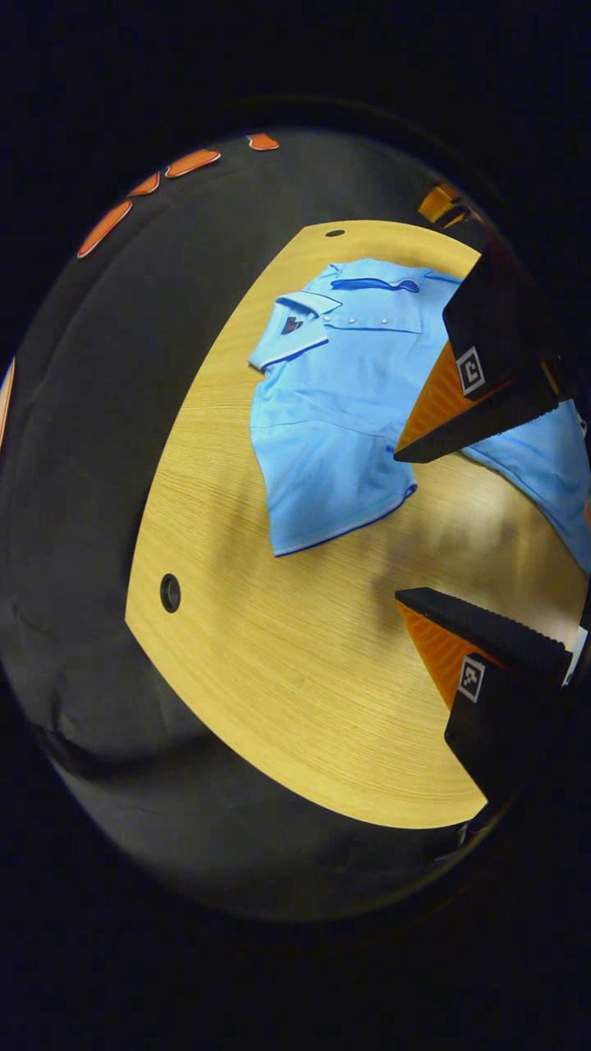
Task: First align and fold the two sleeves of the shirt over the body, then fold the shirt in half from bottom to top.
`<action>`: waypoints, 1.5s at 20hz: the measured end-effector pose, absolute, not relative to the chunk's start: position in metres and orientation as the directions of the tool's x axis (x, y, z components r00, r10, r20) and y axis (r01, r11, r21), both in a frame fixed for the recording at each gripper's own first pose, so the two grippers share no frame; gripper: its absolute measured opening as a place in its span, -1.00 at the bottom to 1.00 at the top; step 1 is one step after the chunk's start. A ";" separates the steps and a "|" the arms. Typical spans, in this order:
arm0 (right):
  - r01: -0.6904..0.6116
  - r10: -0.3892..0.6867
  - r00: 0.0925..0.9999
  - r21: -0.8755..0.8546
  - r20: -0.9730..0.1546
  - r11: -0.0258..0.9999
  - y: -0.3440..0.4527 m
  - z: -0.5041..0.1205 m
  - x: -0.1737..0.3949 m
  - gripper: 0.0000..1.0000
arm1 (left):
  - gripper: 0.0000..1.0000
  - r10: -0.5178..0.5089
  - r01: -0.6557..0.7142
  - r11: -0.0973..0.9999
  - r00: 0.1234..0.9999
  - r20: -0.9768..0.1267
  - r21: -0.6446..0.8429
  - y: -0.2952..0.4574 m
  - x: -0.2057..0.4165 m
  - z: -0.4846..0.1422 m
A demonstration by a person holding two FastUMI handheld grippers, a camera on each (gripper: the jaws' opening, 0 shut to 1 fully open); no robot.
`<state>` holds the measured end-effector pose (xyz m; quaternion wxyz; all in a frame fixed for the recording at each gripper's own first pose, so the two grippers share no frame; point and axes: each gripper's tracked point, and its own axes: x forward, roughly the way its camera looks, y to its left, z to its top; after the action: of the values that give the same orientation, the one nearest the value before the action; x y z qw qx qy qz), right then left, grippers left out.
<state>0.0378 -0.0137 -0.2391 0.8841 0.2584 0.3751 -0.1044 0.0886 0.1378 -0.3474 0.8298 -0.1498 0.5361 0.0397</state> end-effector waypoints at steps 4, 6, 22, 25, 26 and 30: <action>0.382 -0.037 0.760 0.400 -0.649 0.833 -0.019 -0.231 0.024 0.73 | 0.97 -0.082 -0.268 0.944 0.377 -0.923 -0.193 0.137 0.118 -0.370; 0.386 -0.069 0.775 0.384 -0.629 0.839 -0.023 -0.230 0.012 0.73 | 0.98 -0.076 -0.290 0.939 0.354 -0.932 -0.186 0.136 0.128 -0.379; 0.361 -0.237 0.861 0.214 -0.450 0.908 -0.066 -0.178 -0.063 0.72 | 0.07 0.031 -0.327 0.944 0.181 -0.983 -0.030 0.136 0.151 -0.418; 0.372 -0.243 0.856 0.218 -0.456 0.902 -0.067 -0.180 -0.071 0.72 | -0.59 0.022 -0.355 0.934 0.195 -0.981 -0.049 0.128 0.159 -0.416; 0.375 -0.248 0.856 0.216 -0.454 0.901 -0.069 -0.179 -0.072 0.72 | -0.65 0.019 -0.346 0.937 0.184 -0.983 -0.047 0.126 0.157 -0.420; 0.389 -0.262 0.849 0.208 -0.459 0.897 -0.071 -0.181 -0.078 0.72 | -0.79 -0.044 -0.294 0.949 0.245 -0.969 -0.118 0.115 0.167 -0.406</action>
<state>-0.0779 -0.0713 -0.1811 0.9500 0.1482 0.2149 -0.1714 0.1674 0.1146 -0.4055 0.7766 -0.1388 0.6092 0.0803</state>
